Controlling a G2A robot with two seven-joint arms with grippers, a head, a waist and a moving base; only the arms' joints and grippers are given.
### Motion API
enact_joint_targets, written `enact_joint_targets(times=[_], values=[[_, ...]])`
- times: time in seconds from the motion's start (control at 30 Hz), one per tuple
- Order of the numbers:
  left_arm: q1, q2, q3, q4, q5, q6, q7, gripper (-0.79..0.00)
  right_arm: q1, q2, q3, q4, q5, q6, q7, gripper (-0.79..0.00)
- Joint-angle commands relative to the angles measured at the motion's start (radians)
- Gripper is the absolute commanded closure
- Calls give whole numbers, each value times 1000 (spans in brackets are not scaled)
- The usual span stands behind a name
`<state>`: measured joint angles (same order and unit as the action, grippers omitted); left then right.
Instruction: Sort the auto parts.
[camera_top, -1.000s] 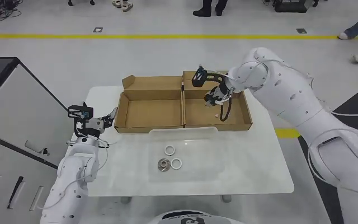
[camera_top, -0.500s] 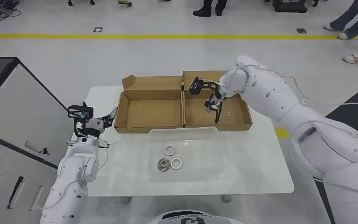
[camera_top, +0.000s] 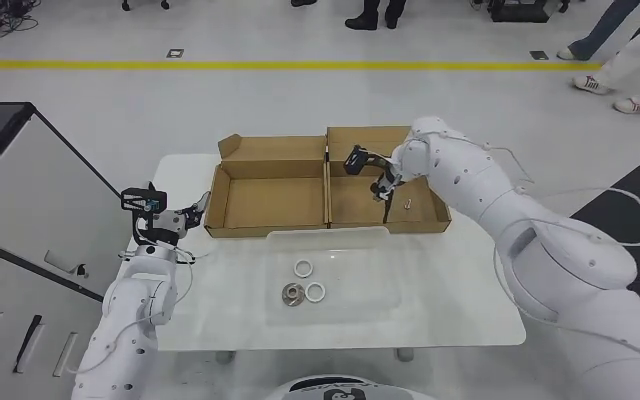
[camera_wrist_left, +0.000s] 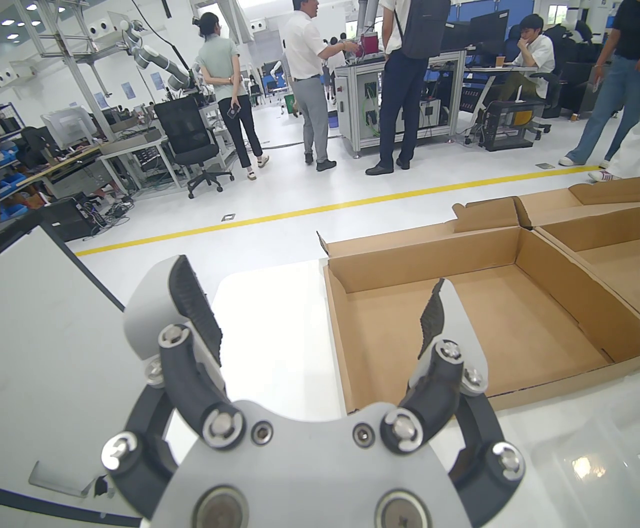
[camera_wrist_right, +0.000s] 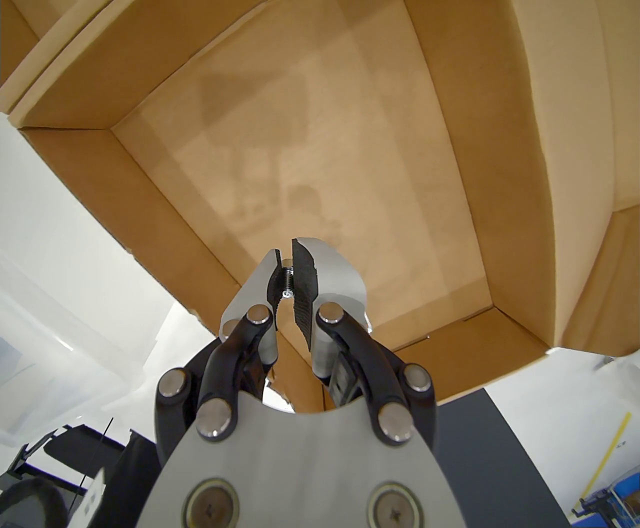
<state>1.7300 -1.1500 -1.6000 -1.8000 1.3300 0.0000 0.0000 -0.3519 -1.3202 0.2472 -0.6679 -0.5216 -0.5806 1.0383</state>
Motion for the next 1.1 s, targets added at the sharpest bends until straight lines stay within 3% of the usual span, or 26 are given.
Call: enact_joint_targets(times=[0.0,0.23,1.07], values=[[0,0,0,0,0,0,0,-785,-1,-9,-1,21,-20,-2,-31,0],[0,0,0,0,0,0,0,-785,-10,-38,-10,67,-89,5,-98,0],[0,0,0,0,0,0,0,-785,-58,-119,-2,182,-142,-8,-106,0]])
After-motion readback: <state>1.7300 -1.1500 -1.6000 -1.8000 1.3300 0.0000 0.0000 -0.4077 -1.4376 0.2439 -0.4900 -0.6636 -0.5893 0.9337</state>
